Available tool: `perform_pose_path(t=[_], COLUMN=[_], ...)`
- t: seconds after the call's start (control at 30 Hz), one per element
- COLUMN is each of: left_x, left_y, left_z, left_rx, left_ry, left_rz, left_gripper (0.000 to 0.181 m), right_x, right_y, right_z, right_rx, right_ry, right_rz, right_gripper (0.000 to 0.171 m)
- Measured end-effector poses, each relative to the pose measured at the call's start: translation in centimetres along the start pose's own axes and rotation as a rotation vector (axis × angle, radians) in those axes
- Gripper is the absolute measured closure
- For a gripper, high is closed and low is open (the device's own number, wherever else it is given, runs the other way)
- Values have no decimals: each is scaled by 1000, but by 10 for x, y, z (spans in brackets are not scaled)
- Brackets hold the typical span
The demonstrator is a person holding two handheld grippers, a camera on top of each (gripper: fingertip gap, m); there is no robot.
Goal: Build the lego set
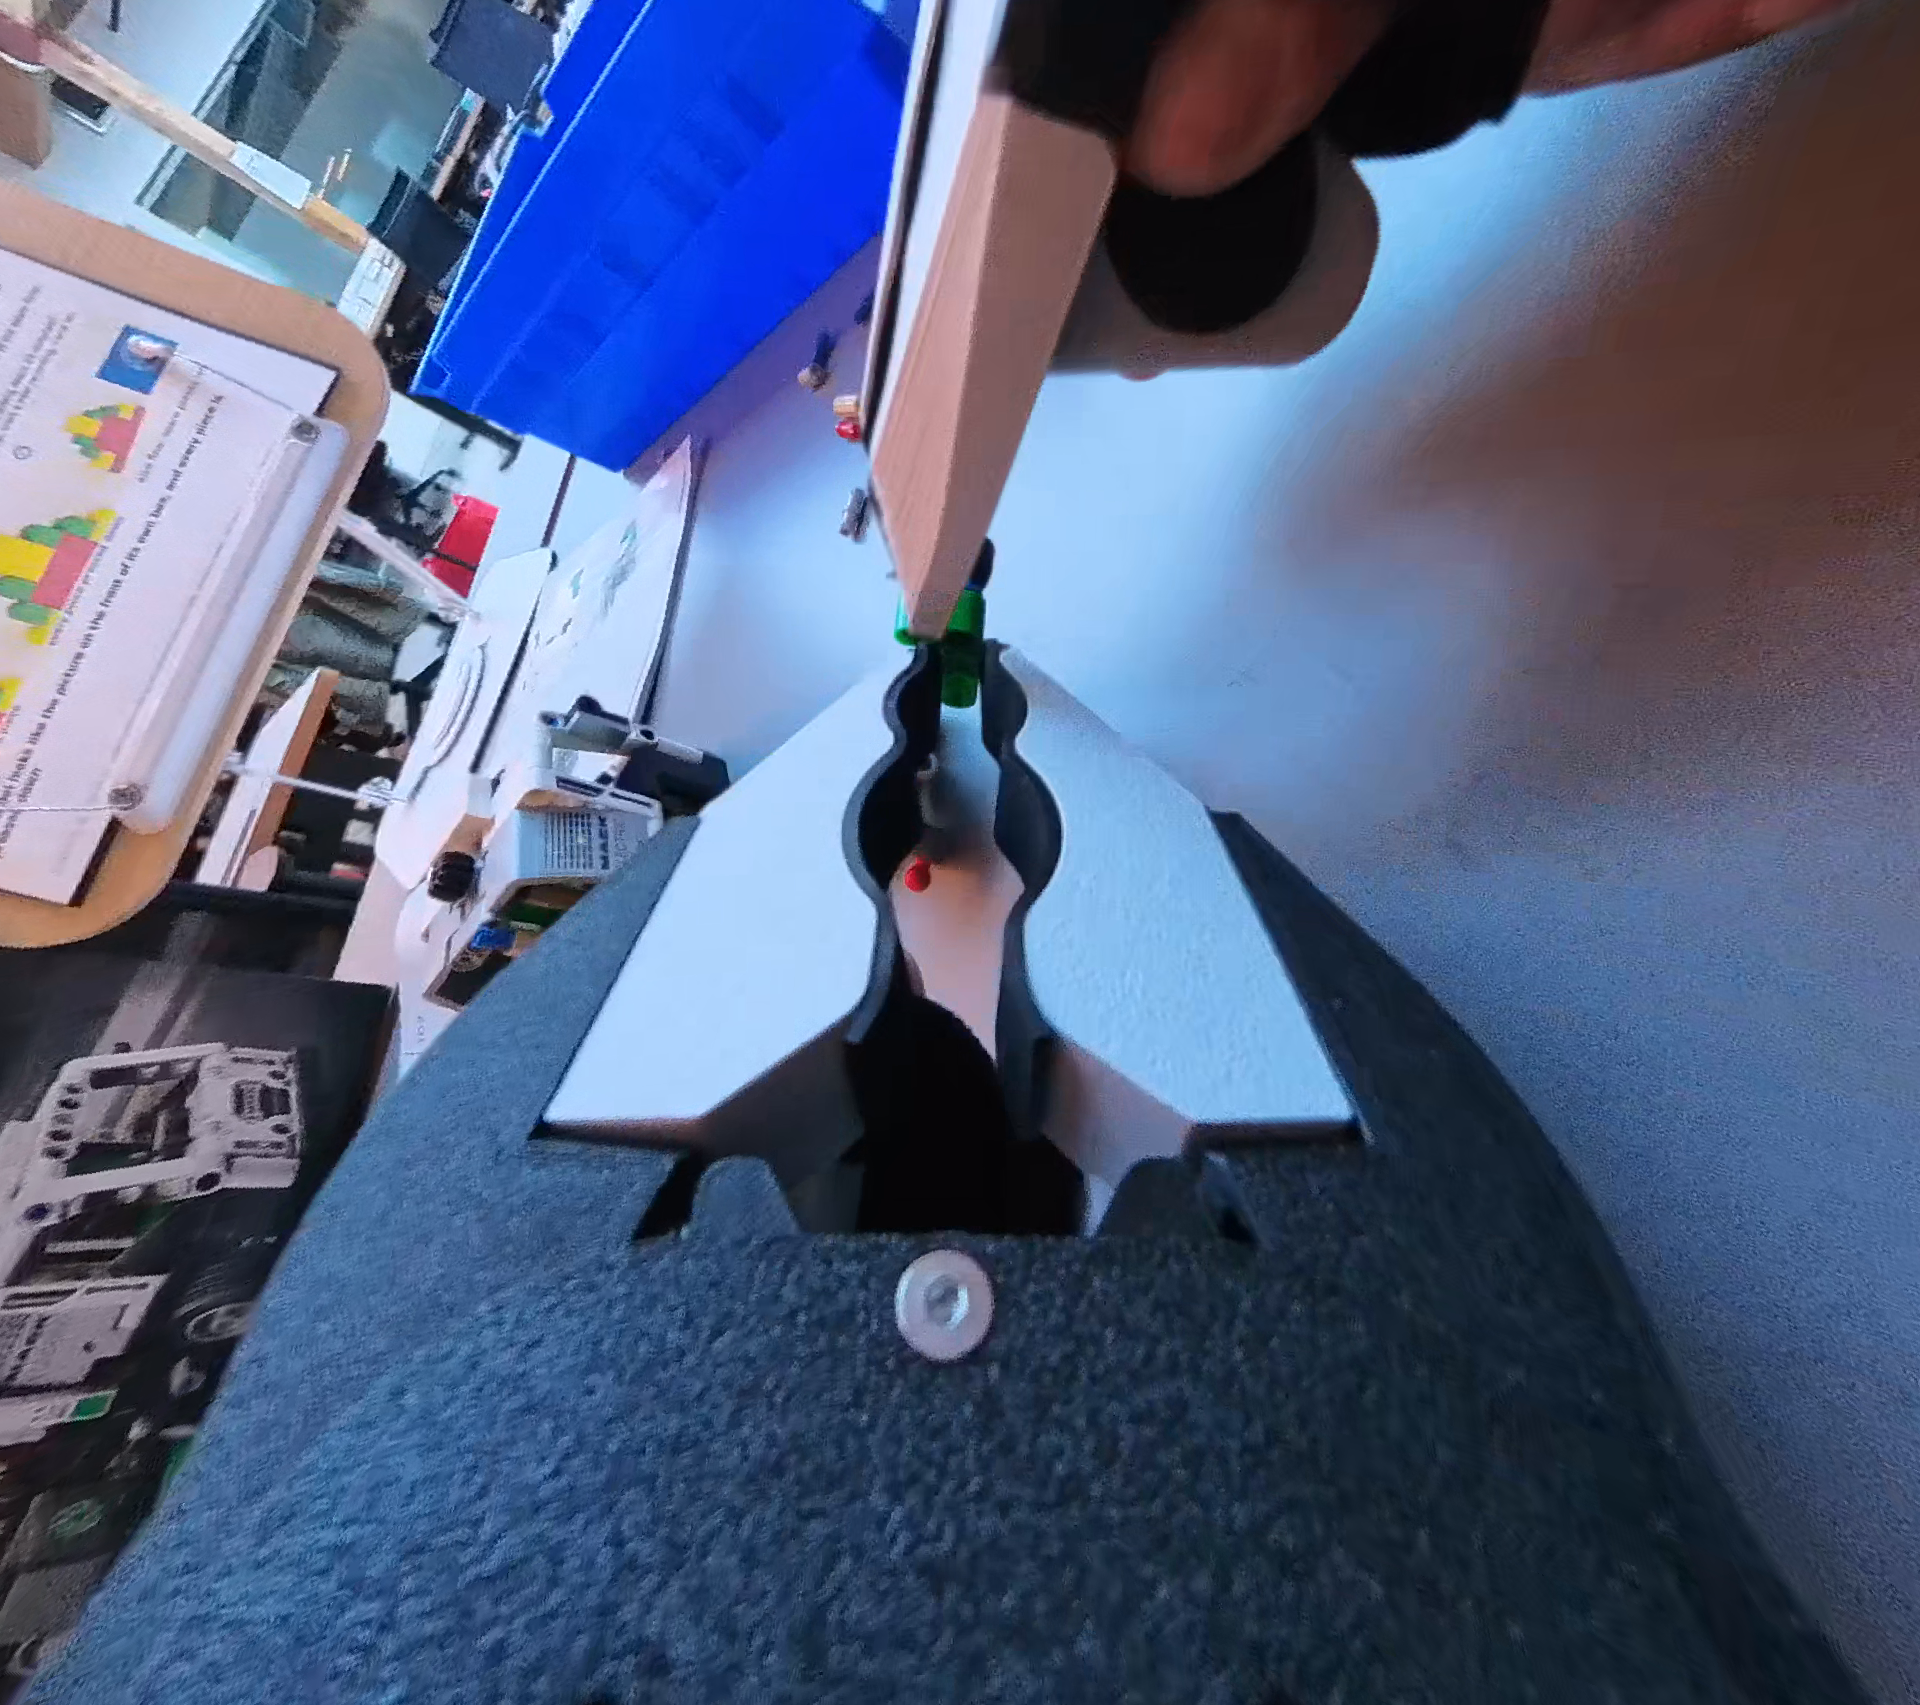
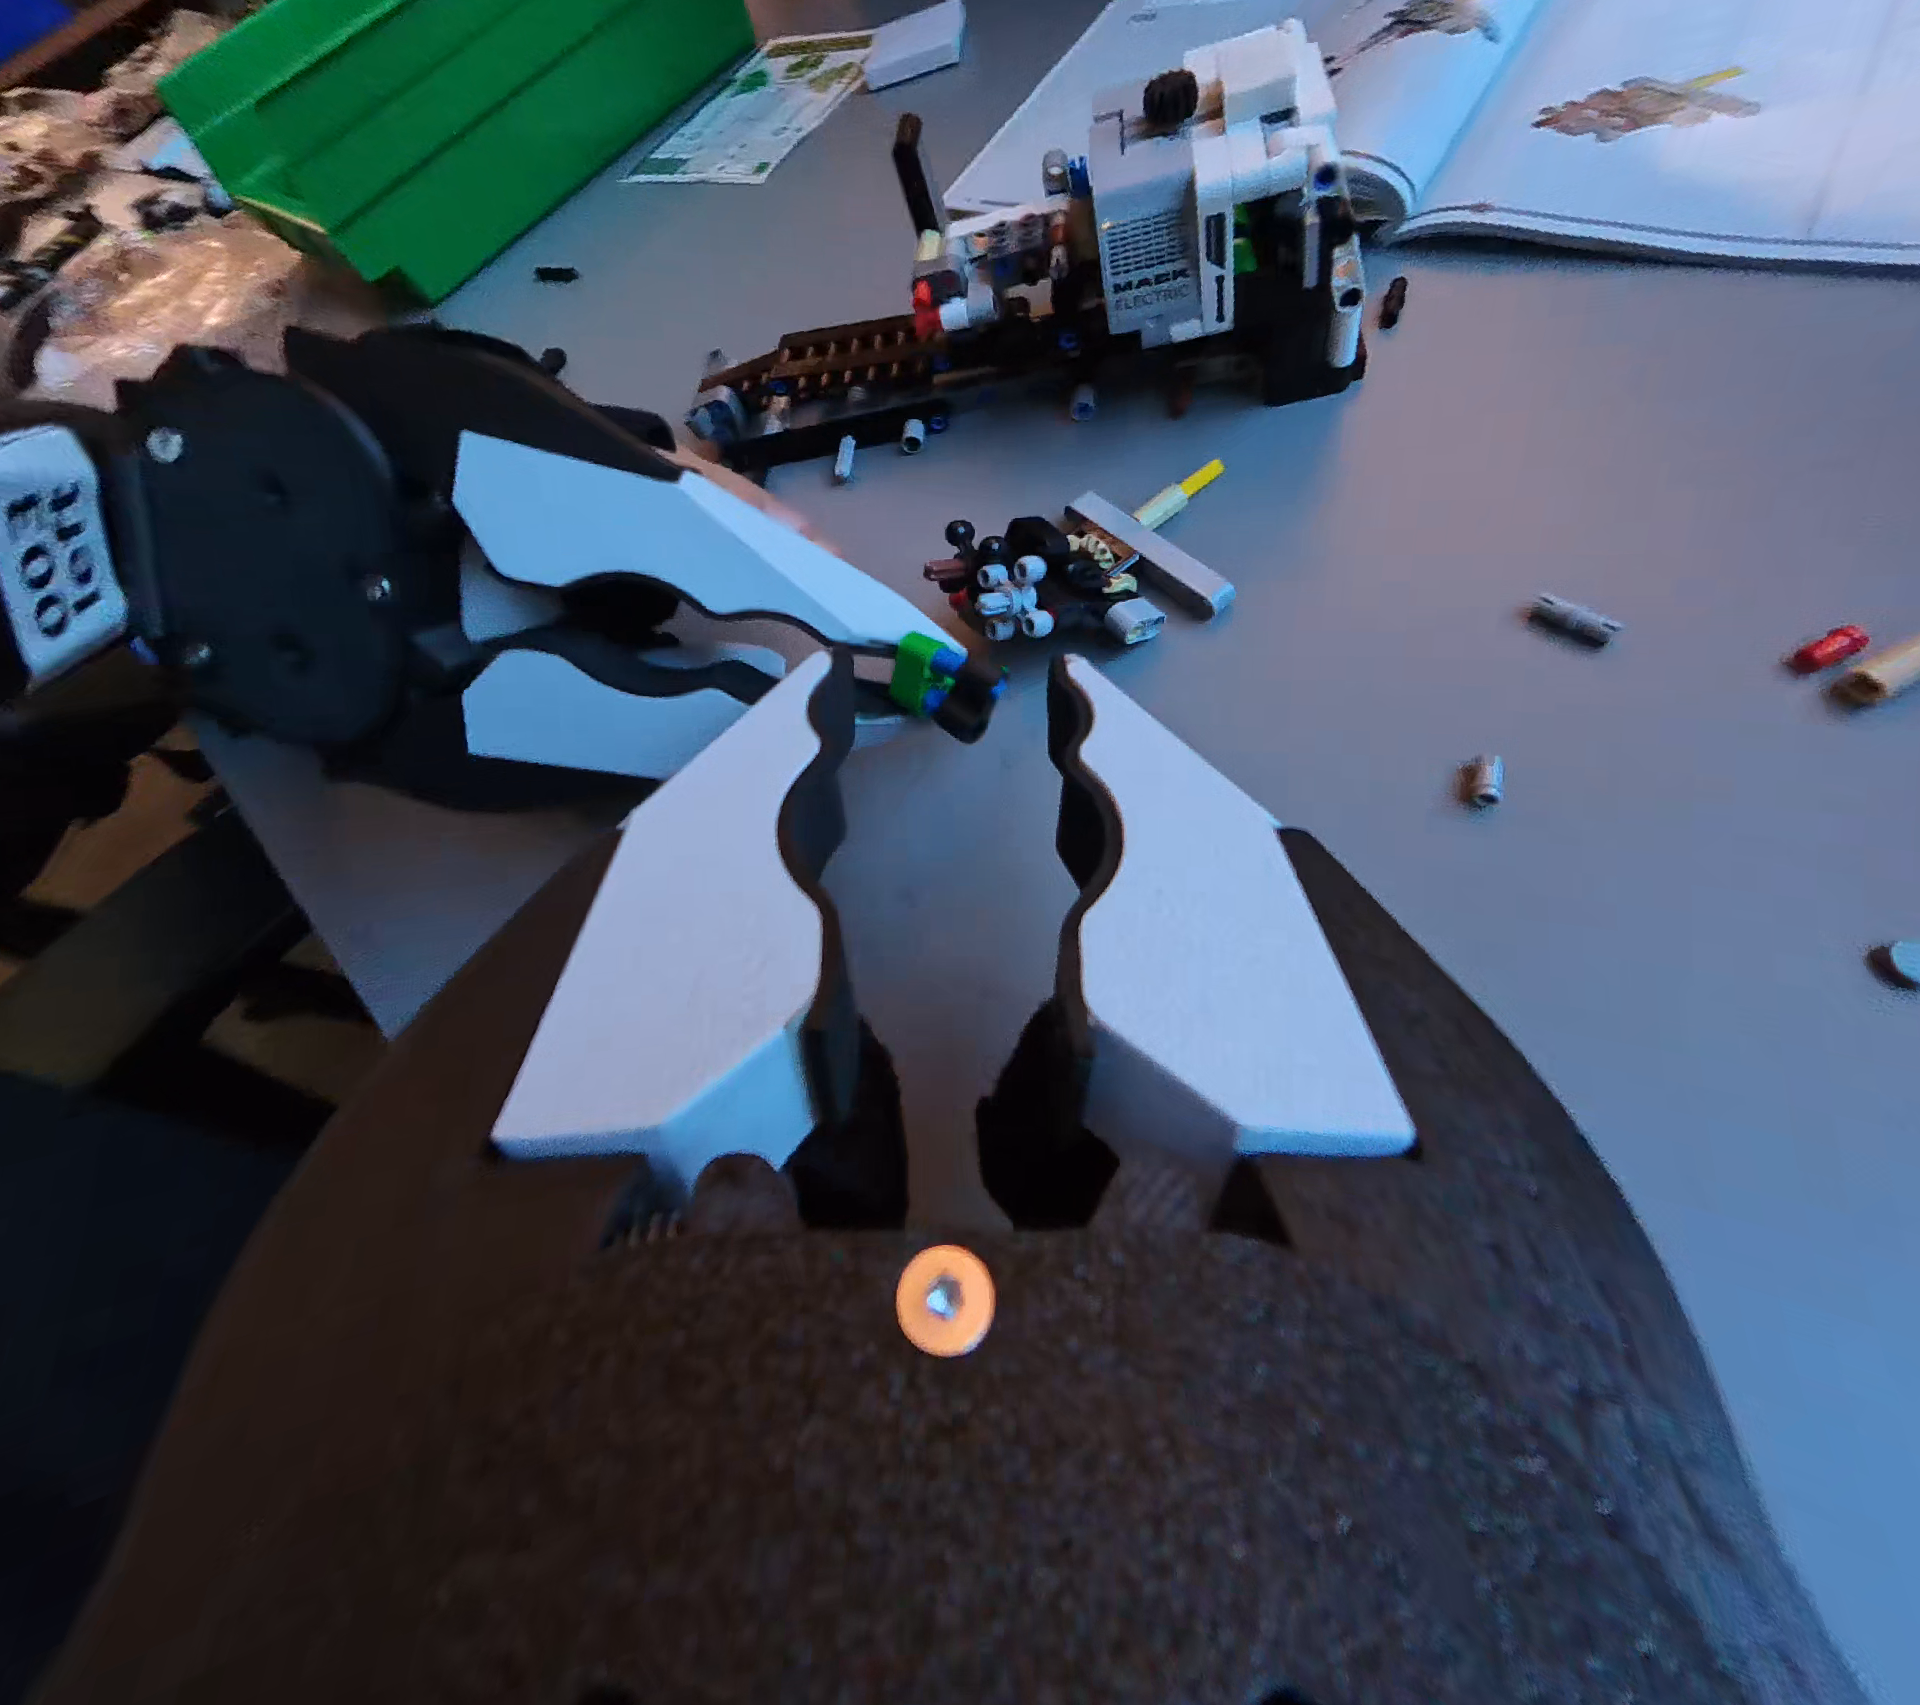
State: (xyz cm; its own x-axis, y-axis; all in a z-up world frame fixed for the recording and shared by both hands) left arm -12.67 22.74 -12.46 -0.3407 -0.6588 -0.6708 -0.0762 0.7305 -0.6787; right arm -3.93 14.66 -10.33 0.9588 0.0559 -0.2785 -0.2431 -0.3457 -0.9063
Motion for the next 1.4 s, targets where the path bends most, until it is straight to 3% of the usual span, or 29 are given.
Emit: perform_pose_path(t=[0.2, 0.73, 1.2, 1.4], left_x=[5, 13, 24, 13], left_y=[-4, -5, 0, -1], left_z=[0, 3, 6, 0], left_rx=[-58, -125, -122, -8], left_ry=[-45, -86, -29, 22], left_rz=[43, 176, 231, 53], left_gripper=[176, 176, 176, 176], right_x=[-12, -14, -10, -8], right_y=[4, 15, 22, 12], right_z=[1, 8, 9, -2], right_rx=[20, -11, -147, -68], right_ry=[128, 209, 175, 35], right_rz=[-50, -123, -241, -137], right_gripper=[144, 146, 148, 139])
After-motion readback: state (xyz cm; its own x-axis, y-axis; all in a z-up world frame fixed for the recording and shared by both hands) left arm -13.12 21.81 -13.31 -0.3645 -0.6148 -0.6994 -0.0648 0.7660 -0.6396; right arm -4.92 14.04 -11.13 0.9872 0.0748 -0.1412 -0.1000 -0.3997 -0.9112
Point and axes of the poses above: each gripper's, where its closed fingertips meet, z out along the fingers, y out of its underside, x = y × z across the jaws, the point moved 8 cm from there along -z, back along the fingers, and after that the axes turned 7 degrees about x, right-handed, at the moved point
